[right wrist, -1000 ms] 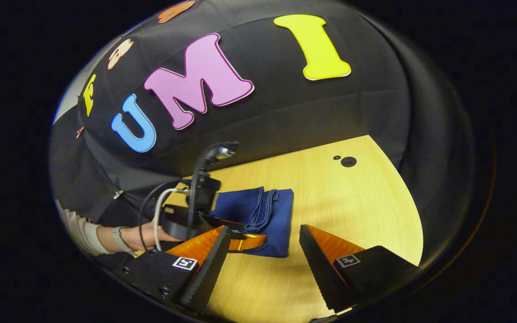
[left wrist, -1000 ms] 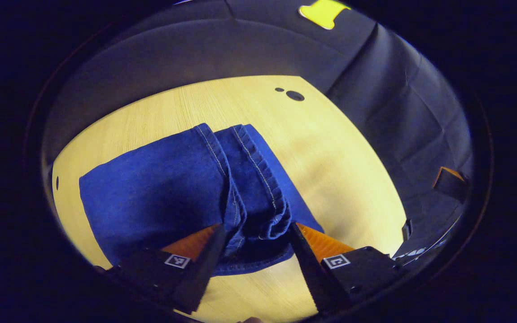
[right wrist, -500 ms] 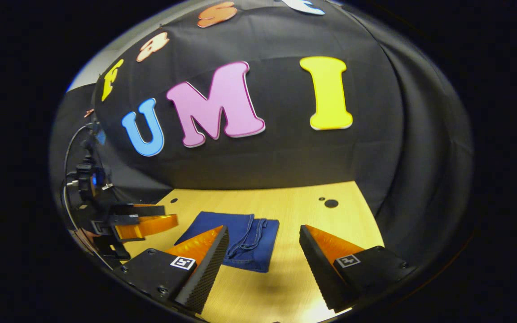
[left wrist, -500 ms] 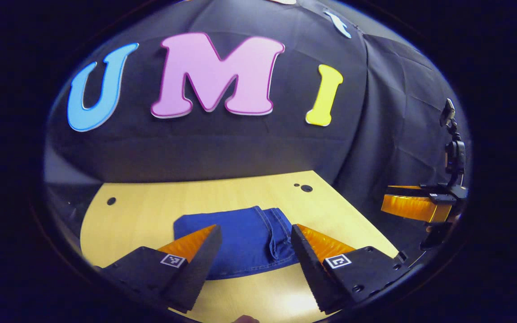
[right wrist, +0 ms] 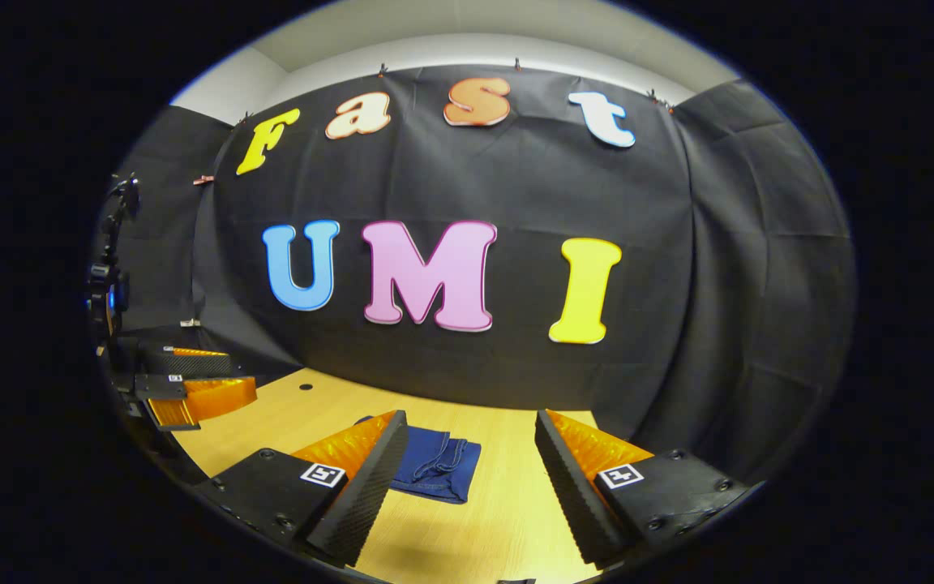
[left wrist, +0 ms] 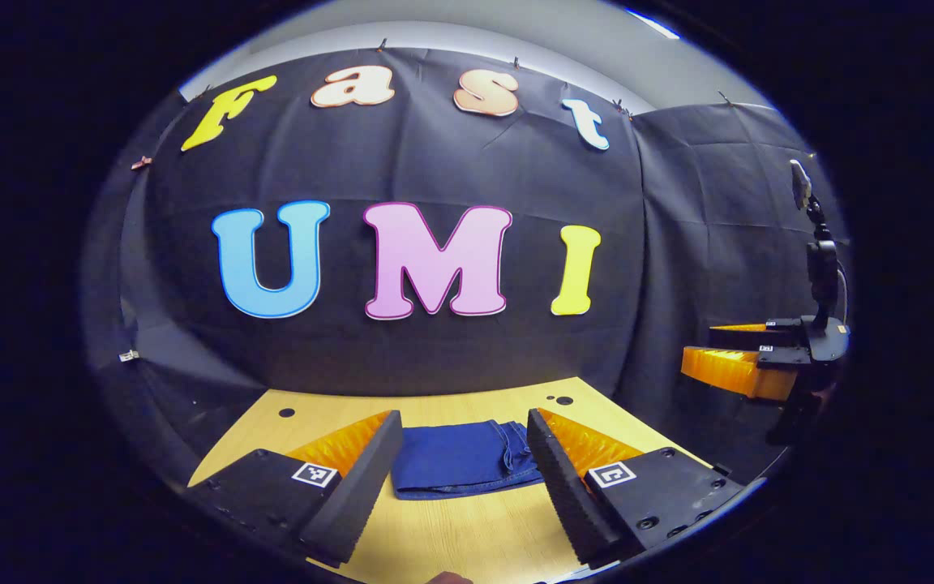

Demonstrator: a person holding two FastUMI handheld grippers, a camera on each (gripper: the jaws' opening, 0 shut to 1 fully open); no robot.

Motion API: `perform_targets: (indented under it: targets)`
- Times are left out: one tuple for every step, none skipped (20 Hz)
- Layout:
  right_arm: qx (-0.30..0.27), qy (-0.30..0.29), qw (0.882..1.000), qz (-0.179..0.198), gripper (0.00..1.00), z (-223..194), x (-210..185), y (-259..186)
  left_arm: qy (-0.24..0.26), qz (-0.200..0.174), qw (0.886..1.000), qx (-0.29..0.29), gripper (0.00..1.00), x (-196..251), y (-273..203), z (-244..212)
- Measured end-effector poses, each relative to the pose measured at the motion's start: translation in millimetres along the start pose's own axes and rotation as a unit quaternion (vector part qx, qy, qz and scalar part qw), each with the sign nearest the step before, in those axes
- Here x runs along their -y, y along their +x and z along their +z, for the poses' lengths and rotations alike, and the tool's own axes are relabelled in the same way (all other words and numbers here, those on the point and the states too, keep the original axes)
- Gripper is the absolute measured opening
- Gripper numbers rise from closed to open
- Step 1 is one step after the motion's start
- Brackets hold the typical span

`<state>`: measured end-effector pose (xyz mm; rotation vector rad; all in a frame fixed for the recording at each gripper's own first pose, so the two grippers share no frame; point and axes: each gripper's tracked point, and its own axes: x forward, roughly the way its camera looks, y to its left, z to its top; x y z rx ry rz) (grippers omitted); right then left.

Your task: Grasp the waist and the cuffs of the jeans and fold them to make the two legs overlap; first hold the waist and fold one-third of the jeans toward the cuffs, then hold the cuffs and fold the remaining one-third in the same direction to finish folding.

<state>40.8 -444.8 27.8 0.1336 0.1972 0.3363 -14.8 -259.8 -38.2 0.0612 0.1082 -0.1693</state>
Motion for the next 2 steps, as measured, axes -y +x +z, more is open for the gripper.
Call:
perform_targets:
  targets:
    - [0.014, -0.004, 1.0, -0.004, 0.96, 11.9, -3.3, -12.6, -0.001, -0.002, 1.0, 0.009, 0.96, 4.5, -16.3, 8.6]
    - [0.026, -0.011, 1.0, -0.008, 0.96, 22.0, -3.5, -23.4, -0.004, -0.002, 1.0, 0.016, 0.96, 10.4, -31.6, 12.9]
